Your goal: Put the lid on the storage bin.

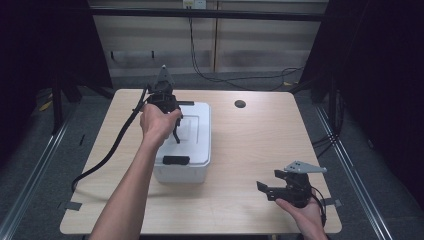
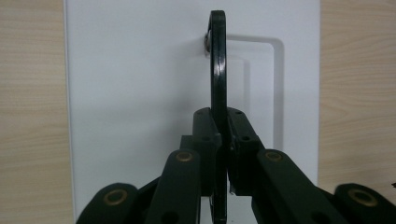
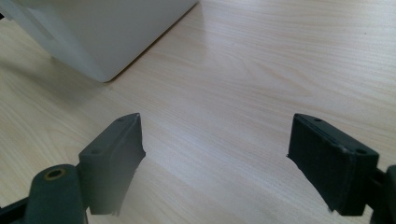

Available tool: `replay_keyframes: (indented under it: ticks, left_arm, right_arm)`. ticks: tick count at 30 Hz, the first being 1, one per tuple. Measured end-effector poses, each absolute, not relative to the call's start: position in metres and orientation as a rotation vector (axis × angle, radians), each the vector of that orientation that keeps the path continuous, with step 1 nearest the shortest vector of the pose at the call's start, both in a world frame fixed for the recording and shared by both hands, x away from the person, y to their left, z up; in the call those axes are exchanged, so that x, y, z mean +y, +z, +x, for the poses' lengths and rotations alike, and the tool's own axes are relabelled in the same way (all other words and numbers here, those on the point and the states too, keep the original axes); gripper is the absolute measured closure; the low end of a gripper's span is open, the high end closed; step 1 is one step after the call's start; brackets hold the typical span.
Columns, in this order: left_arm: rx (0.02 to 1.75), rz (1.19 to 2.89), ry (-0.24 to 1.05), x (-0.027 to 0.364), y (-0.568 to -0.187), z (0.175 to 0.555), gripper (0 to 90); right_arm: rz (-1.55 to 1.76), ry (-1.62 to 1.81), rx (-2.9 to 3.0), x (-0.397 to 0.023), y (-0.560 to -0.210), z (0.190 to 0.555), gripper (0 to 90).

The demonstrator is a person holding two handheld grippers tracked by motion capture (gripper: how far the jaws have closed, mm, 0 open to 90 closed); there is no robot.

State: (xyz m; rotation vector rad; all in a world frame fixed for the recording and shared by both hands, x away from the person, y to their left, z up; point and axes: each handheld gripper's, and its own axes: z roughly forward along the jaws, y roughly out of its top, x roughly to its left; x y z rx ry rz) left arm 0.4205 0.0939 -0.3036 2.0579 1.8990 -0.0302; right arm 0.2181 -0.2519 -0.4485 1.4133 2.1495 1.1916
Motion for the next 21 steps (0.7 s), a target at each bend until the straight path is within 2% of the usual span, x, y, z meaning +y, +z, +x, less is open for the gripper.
replay_keyframes:
  ticks: [12,18,21]
  left_arm:
    - [1.882,2.058,-0.063,0.108,-0.312,0.424,77.2]
    - [1.845,2.072,-0.055,0.112,-0.314,0.425,70.2]
    - [1.83,2.073,-0.041,0.115,-0.314,0.426,63.9]
  right_arm:
    - [1.41,1.19,2.152,-0.252,-0.449,0.219,17.3]
    - [1.407,1.19,2.153,-0.251,-0.449,0.218,17.3]
    - [1.408,1.192,2.152,-0.251,-0.449,0.218,17.3]
